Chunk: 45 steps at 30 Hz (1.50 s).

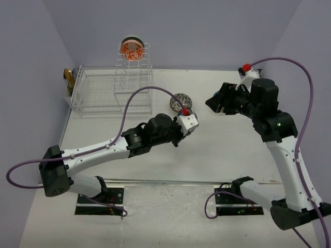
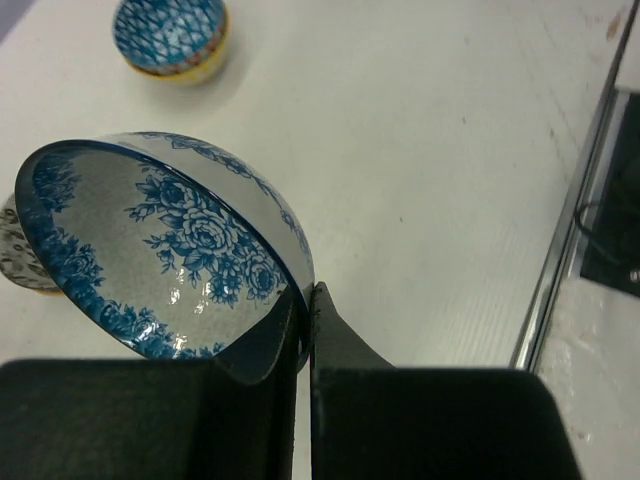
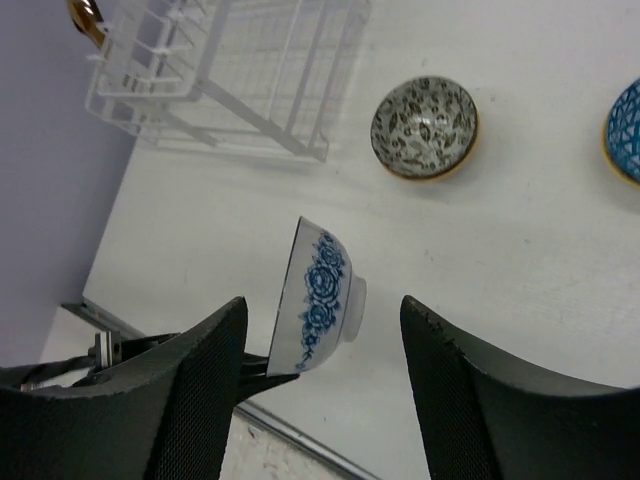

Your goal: Unload the bowls from the dish rack

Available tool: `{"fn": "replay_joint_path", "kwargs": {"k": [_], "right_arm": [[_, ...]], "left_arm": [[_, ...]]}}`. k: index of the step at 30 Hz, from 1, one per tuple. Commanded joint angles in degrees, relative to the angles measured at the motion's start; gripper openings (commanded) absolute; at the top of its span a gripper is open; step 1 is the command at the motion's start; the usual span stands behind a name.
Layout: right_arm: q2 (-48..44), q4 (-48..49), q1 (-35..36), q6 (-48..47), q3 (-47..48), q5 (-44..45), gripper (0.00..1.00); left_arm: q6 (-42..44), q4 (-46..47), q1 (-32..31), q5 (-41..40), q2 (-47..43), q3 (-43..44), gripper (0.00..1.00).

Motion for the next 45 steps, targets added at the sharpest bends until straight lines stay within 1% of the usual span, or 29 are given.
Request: {"fn": "replay_joint_path", "kwargs": {"k": [1, 4, 6, 8, 10, 19, 22, 23, 26, 30, 32, 33, 36, 37, 38, 39, 40, 41, 42, 43, 45], "right_arm": [[3.96, -7.78, 2.83, -3.31, 0.59, 0.71, 0.64], [8.52, -12.44, 7.75, -5.06, 1.74, 4.75, 0.64], [10.73, -14.47, 11.00, -5.42, 1.91, 9.23, 0.64], [12.66, -15.19, 11.98, -5.33, 0.87, 10.83, 0.65], [15.03, -15.71, 13.38, -5.85, -0.28, 11.27, 0.64], [24.27, -16.50, 18.13, -6.91, -0.90, 14.26, 0.58], [26.82, -15.71, 18.58, -6.91, -0.99, 14.17, 0.49], [27.69, -15.63, 18.75, -6.83, -0.90, 14.17, 0.40], [29.01, -16.41, 19.10, -5.60, -0.11, 16.97, 0.26], [30.25, -16.94, 19.72, -4.90, 0.95, 18.12, 0.12], [30.51, -16.77, 19.98, -4.89, 1.12, 18.13, 0.07], [30.86, -16.68, 20.07, -4.81, 1.30, 18.30, 0.00], [30.61, -15.72, 20.16, -4.54, 1.12, 18.48, 0.00], [30.34, -15.19, 20.16, -4.37, 1.12, 18.48, 0.00], [29.99, -13.97, 20.16, -4.28, 1.12, 18.48, 0.00], [29.64, -13.26, 20.16, -3.67, 1.30, 18.30, 0.00], [28.68, -12.12, 20.07, -3.40, 1.30, 18.48, 0.00], [28.23, -9.85, 19.98, -3.14, 1.30, 18.65, 0.00], [27.88, -9.04, 19.81, -2.00, 1.47, 18.74, 0.00], [27.79, -8.08, 19.11, -1.47, 1.74, 18.57, 0.00], [27.44, -4.91, 17.79, 0.90, 1.74, 18.83, 0.00]], "left_arm": [[9.75, -3.23, -3.13, -3.34, 0.83, 0.51, 0.00], [12.04, -7.62, -5.24, -4.74, 3.03, 1.65, 0.00], [13.27, -11.22, -5.86, -5.46, 4.70, 3.23, 0.00], [13.54, -14.55, -6.83, -6.77, 6.19, 4.64, 0.00], [14.24, -16.76, -7.45, -5.99, 7.07, 5.96, 0.00], [15.30, -18.44, -9.12, -4.67, 6.90, 7.02, 0.00], [15.30, -18.79, -9.47, -4.14, 7.08, 7.02, 0.00], [15.30, -18.79, -9.64, -4.22, 7.25, 7.10, 0.00], [15.91, -21.59, -9.73, -4.31, 9.27, 7.98, 0.00], [14.86, -22.57, -9.73, -5.63, 11.03, 9.30, 0.00], [14.42, -22.49, -9.82, -6.33, 11.12, 9.56, 0.00], [14.42, -22.14, -9.82, -6.68, 10.86, 9.56, 0.00], [14.15, -21.52, -9.82, -9.93, 10.42, 9.57, 0.00], [14.15, -21.34, -9.82, -10.81, 10.33, 9.48, 0.12], [13.81, -20.91, -9.82, -13.43, 10.07, 9.22, 0.26], [13.46, -19.68, -9.82, -14.67, 9.28, 8.52, 0.35], [12.76, -18.89, -9.82, -15.90, 8.84, 7.90, 0.49], [12.40, -18.01, -9.82, -18.52, 8.40, 7.29, 0.61], [12.05, -16.35, -9.82, -19.60, 7.27, 6.58, 0.76], [11.09, -15.64, -9.82, -20.65, 6.56, 5.36, 1.00], [9.42, -14.22, -9.82, -24.17, 4.02, 4.03, 1.00]]}}
